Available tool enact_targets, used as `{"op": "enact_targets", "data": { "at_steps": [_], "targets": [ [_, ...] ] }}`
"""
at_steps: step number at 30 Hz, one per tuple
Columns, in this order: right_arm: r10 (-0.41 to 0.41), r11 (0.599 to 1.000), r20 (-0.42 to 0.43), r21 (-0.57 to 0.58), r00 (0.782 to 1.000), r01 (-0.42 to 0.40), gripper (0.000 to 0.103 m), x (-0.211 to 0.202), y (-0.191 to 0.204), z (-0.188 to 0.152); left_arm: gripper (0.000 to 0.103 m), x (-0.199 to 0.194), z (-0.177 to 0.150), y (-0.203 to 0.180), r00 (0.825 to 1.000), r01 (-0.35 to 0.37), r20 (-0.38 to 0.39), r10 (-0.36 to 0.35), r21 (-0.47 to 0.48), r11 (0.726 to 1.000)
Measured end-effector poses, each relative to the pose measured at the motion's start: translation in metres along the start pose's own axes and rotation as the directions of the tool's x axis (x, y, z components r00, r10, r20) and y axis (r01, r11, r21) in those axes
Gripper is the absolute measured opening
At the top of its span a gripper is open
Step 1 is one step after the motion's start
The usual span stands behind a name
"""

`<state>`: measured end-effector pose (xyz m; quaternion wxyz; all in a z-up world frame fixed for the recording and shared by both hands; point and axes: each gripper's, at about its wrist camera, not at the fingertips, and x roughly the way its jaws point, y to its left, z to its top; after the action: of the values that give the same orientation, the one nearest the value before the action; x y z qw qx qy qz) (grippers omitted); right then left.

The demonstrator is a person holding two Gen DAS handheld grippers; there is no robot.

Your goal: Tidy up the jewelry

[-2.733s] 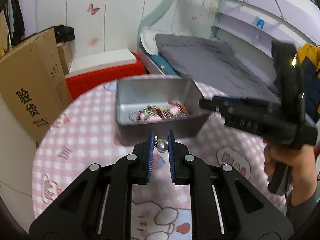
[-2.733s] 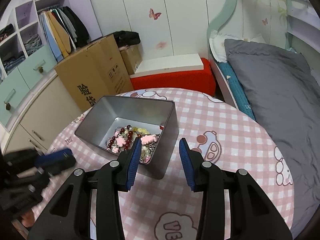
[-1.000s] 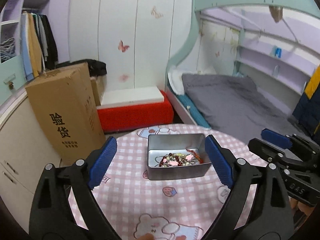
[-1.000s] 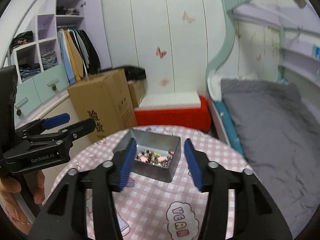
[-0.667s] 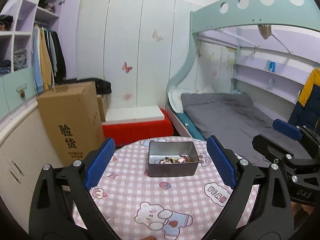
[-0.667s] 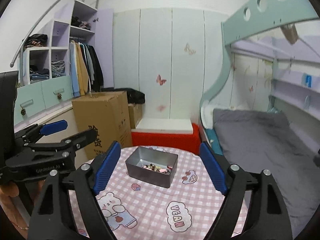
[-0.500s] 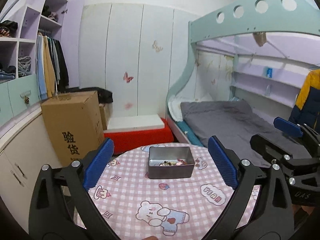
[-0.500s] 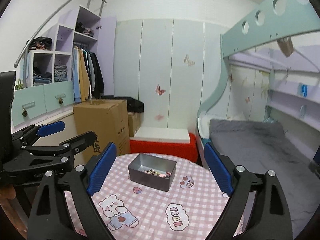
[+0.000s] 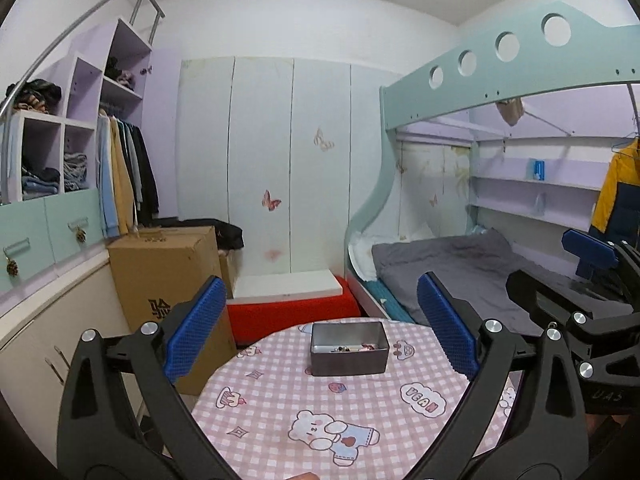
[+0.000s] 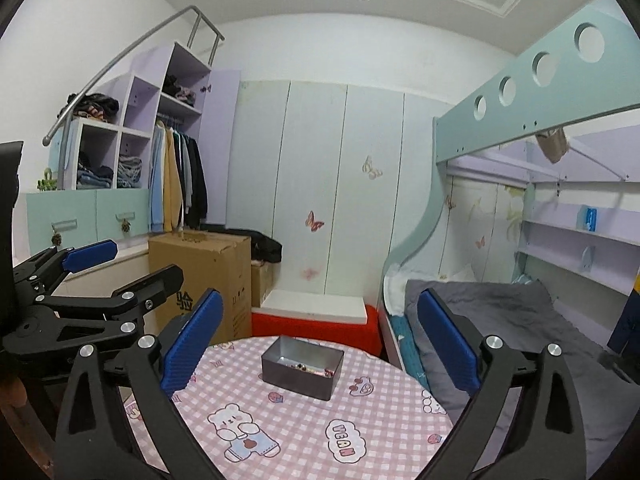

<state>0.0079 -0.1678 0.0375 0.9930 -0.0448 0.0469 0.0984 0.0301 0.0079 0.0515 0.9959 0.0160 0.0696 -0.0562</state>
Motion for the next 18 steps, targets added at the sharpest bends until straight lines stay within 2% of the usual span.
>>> {"op": "enact_targets", "data": {
  "at_steps": [11, 18],
  "targets": [
    [0.003, 1.000, 0.051, 0.005, 0.999, -0.003, 0.095, -0.023, 0.000, 0.006, 0.095, -0.034, 0.006, -0.010, 0.995, -0.057, 0.087, 0.055, 0.015, 0.998],
    [0.000, 1.000, 0.060, 0.008, 0.998, -0.001, 0.095, -0.030, 0.000, 0.005, 0.095, -0.039, 0.009, -0.013, 0.993, -0.064, 0.101, 0.062, 0.022, 0.998]
  ]
}}
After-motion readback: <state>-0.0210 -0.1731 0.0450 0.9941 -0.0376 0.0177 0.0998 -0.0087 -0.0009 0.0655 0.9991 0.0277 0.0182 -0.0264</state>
